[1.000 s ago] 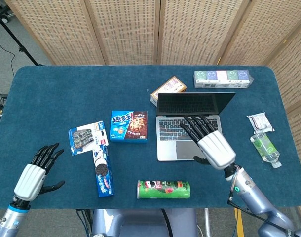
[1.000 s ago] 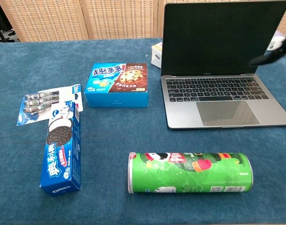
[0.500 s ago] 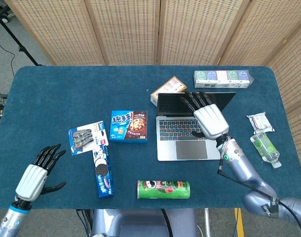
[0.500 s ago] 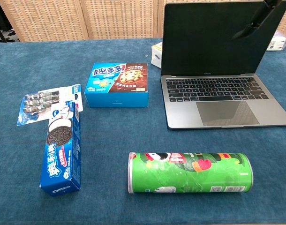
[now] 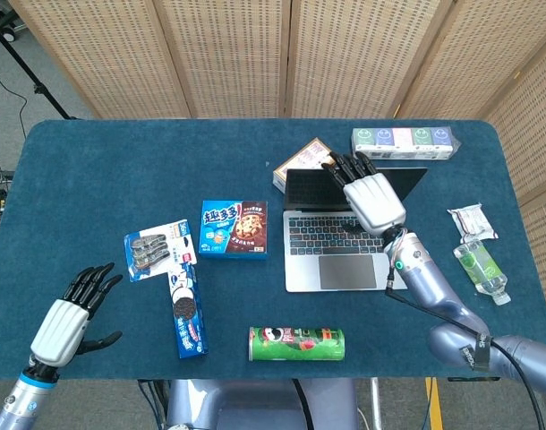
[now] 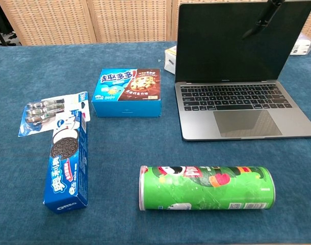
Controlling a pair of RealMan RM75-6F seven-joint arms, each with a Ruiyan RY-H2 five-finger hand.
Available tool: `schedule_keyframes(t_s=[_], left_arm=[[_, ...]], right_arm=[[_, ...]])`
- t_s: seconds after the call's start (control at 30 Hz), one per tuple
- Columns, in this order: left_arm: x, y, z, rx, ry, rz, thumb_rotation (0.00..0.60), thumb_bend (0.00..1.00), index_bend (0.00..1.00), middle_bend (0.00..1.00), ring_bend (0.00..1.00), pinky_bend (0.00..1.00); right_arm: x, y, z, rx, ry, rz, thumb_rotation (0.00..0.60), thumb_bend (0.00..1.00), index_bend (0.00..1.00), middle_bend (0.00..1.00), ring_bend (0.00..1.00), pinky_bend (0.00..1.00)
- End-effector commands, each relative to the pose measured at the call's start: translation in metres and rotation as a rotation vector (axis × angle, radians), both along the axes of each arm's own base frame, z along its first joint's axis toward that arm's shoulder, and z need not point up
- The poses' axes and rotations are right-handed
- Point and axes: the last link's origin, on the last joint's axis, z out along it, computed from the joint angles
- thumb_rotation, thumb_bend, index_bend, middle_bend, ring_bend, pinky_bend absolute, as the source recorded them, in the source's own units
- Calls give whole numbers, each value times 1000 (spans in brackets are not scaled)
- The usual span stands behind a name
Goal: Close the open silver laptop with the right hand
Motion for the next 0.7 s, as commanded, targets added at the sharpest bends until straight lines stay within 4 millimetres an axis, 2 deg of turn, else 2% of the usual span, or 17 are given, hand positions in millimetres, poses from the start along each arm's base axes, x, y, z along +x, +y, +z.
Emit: schedule_keyframes(t_s=[0.03, 0.37, 0.7], left_arm=[[0, 0, 0, -2, 0, -2, 600, 3, 131, 0, 74, 91], [0, -1, -3, -20, 3, -4, 600, 2, 130, 0, 73, 91], [1, -1, -5, -33, 6, -5, 600, 3, 130, 0, 73, 91]], right_arm=[[3, -4, -4, 6, 4, 0, 600, 2, 0, 0, 0, 0], [4, -20, -13, 14, 21, -29, 600, 2, 0, 0, 0, 0], [1, -27, -19, 20, 27, -43, 600, 2, 0, 0, 0, 0]])
